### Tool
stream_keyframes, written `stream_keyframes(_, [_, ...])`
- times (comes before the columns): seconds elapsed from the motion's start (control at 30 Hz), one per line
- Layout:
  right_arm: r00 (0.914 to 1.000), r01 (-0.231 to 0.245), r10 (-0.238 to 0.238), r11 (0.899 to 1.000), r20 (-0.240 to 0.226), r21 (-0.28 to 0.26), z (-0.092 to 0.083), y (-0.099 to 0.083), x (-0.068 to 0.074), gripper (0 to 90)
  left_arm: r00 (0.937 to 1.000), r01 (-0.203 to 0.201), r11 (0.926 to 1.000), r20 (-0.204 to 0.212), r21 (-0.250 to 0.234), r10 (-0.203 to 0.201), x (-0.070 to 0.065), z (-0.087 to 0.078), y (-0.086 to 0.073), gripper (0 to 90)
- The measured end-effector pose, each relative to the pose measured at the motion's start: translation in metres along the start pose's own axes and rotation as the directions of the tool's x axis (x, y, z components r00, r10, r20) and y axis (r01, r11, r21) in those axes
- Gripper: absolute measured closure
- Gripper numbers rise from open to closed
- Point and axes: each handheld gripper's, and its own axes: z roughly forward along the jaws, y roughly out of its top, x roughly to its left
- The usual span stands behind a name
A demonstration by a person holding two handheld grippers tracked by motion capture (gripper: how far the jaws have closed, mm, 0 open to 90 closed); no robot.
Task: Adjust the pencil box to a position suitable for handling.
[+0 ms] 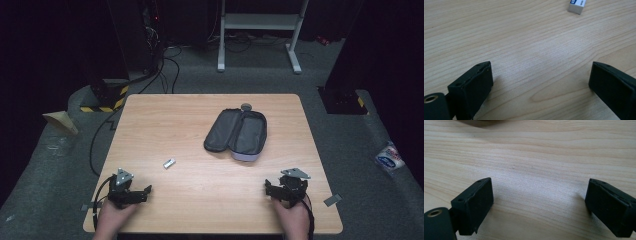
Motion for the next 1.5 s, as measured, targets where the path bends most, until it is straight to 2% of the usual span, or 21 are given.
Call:
stream_keyframes(0.47, [1.0, 0.001, -0.001, 1.0, -0.002, 0.001, 0.0, 0.0, 0.0, 8.1, 0.9999, -0.009, 1.0, 0.011, 0.001, 0.009, 0.0, 0.0, 0.0, 5.7])
stream_keyframes(0.5, [0.9999, 0.008, -0.008, 1.0, -0.009, -0.001, -0.001, 0.0, 0.0, 8.5, 0.9999, -0.01, 1.0, 0.011, 0.001, 0.01, 0.0, 0.0, 0.0, 5.7])
stream_keyframes(0.6, [0.9999, -0.012, 0.011, 1.0, -0.011, -0.012, -0.002, -0.001, -0.001, 13.0, 0.9999, -0.009, 1.0, 0.011, 0.001, 0.009, 0.0, 0.0, 0.0, 5.7])
stream_keyframes(0.73, [0.9999, 0.011, -0.011, 1.0, -0.01, -0.022, -0.003, 0.0, -0.001, 13.8, 0.9999, -0.01, 1.0, 0.011, 0.001, 0.01, 0.0, 0.0, 0.0, 5.7])
stream_keyframes(1.03, [0.9992, -0.004, 0.001, 0.998, -0.04, -0.07, -0.013, 0.002, 0.0, 13.9, 0.9999, -0.01, 0.9999, 0.012, 0.0, 0.01, 0.0, 0.0, 0.0, 5.7])
stream_keyframes(1.23, [0.9983, -0.006, 0.001, 0.997, -0.059, -0.081, -0.018, 0.004, 0.002, 13.7, 0.9999, -0.01, 0.9999, 0.012, 0.0, 0.01, 0.0, 0.0, 0.0, 5.7])
stream_keyframes(1.5, [0.9959, 0.027, -0.034, 0.996, -0.083, -0.09, -0.022, 0.01, 0.008, 11.5, 0.9998, -0.014, 0.9999, 0.013, 0.005, 0.014, 0.0, 0.0, 0.0, 5.7])
